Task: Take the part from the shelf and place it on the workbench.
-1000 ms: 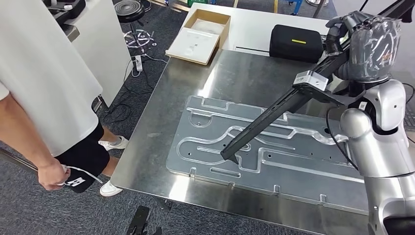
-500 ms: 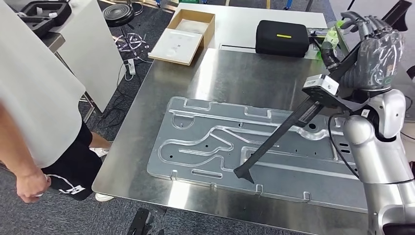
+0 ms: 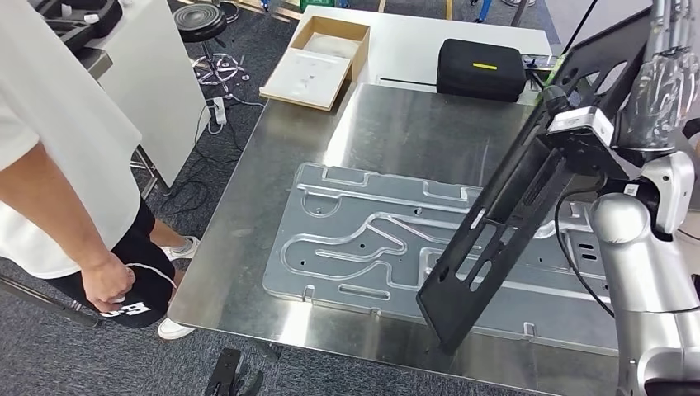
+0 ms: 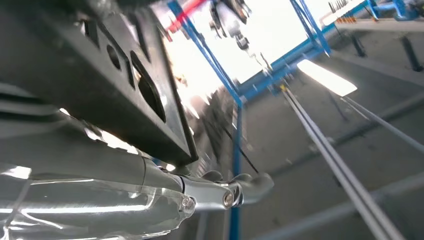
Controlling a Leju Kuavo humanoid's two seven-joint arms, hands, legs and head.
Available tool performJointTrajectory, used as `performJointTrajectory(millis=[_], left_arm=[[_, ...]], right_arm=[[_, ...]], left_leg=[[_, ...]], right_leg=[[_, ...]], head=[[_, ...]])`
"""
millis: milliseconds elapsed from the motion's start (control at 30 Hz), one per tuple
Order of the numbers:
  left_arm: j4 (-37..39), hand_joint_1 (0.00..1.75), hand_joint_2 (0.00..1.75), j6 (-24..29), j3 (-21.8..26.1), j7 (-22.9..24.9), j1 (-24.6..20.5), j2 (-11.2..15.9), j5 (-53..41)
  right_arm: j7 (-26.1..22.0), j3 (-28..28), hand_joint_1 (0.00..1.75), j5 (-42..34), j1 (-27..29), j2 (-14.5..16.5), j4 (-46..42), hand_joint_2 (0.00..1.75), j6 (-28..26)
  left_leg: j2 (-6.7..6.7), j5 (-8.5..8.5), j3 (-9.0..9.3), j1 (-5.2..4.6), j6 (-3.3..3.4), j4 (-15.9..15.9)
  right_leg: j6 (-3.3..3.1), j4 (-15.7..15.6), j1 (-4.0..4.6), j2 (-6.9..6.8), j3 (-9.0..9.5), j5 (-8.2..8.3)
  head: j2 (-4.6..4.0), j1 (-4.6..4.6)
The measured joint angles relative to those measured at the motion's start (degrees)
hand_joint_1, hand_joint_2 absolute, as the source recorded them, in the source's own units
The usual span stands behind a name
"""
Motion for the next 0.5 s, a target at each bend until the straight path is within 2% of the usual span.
performJointTrajectory(millis=[33, 100, 133, 200, 233, 300, 333, 367, 433, 467, 500], left_arm=[[0.01, 0.0, 0.0, 0.1, 0.01, 0.02, 0.02, 0.0, 0.05], [0.01, 0.0, 0.0, 0.15, 0.02, -0.03, 0.02, 0.01, 0.27], [0.01, 0.0, 0.0, 0.19, 0.03, -0.09, 0.0, 0.02, 0.42], [0.0, 0.0, 0.0, 0.35, 0.11, -0.25, 0.02, 0.06, 0.75], [0.0, 0.0, 0.0, 0.45, 0.15, -0.32, 0.06, 0.08, 0.86], [0.0, 0.0, 0.0, 0.61, 0.19, -0.38, 0.12, 0.12, 0.94], [-0.01, 0.0, 0.0, 0.66, 0.2, -0.38, 0.09, 0.14, 0.94], [-0.01, 0.0, 0.0, 0.72, 0.2, -0.39, 0.07, 0.16, 0.95], [0.0, 0.0, 0.0, 0.84, 0.21, -0.4, 0.12, 0.21, 0.95], [0.0, 0.0, 0.0, 0.9, 0.21, -0.4, 0.18, 0.23, 0.95], [0.0, 0.0, 0.0, 0.95, 0.21, -0.4, 0.23, 0.26, 0.95]], right_arm=[[0.68, -0.1, 0.0, -1.13, -0.07, 0.14, 0.13, 0.0, 0.82], [1.92, -0.29, 0.0, -3.23, -0.78, 0.34, 0.62, 0.0, 2.5], [2.57, -0.35, 0.0, -4.47, -1.38, 0.43, 1.03, 0.44, 3.52], [4.2, -0.39, 0.0, -8.31, -2.68, 0.62, 2.36, 1.31, 6.26], [5.26, -0.4, 0.0, -10.7, -3.28, 0.74, 3.25, 1.31, 7.69], [8.09, -0.41, 0.0, -15.3, -5.0, 1.11, 5.91, 0.44, 9.73], [9.59, -0.4, 0.0, -17.13, -6.25, 1.37, 7.73, 0.44, 10.36], [10.97, -0.4, 0.0, -18.63, -7.84, 1.59, 9.98, 0.87, 11.06], [12.48, -0.34, 0.0, -20.36, -11.02, 1.8, 14.56, 1.75, 12.48], [12.86, -0.28, 0.0, -20.9, -12.36, 1.8, 16.59, 1.75, 13.23], [13.12, -0.22, 0.0, -21.27, -13.38, 1.8, 18.22, 1.75, 13.77]], left_leg=[[0.0, -0.06, 0.0, 0.04, -0.07, 0.1], [-0.01, -0.27, -0.01, 0.11, -0.38, 0.37], [-0.03, -0.39, -0.1, 0.05, -0.64, 0.57], [-0.04, -0.49, -0.27, -0.1, -1.26, 0.72], [-0.03, -0.47, -0.3, -0.16, -1.57, 0.69], [-0.02, -0.84, -0.39, -0.16, -2.19, 0.95], [-0.04, -1.65, -0.87, -0.16, -2.44, 2.05], [-0.07, -3.06, -1.89, -0.15, -2.64, 4.29], [-0.1, -6.7, -5.24, -0.06, -2.8, 11.58], [-0.1, -7.91, -6.89, -0.04, -2.8, 15.07], [-0.09, -8.11, -7.84, -0.04, -2.74, 16.97]], right_leg=[[0.12, -0.96, -0.15, -0.07, 0.46, 1.15], [0.17, -7.76, -0.4, -0.31, 3.82, 4.72], [0.03, -11.28, -0.31, -0.4, 5.55, 5.98], [-0.58, -14.5, 0.02, -0.4, 7.02, 6.46], [-0.95, -14.57, 0.22, -0.32, 7.03, 6.43], [-1.72, -14.72, 0.01, -0.26, 7.01, 6.6], [-2.15, -14.84, -0.11, -0.3, 7.02, 6.71], [-2.54, -14.97, -0.21, -0.34, 7.02, 6.83], [-3.03, -14.98, -0.02, -0.39, 6.91, 6.88], [-3.11, -14.95, 0.13, -0.37, 6.9, 6.89], [-3.19, -14.92, 0.27, -0.34, 6.92, 6.87]], head=[[0.0, 0.01], [0.0, 0.01], [0.0, 0.0], [0.0, -0.01], [0.0, -0.02], [0.0, -0.03], [0.0, -0.06], [0.0, -0.08], [0.0, -0.12], [0.0, -0.11], [0.0, -0.12]])
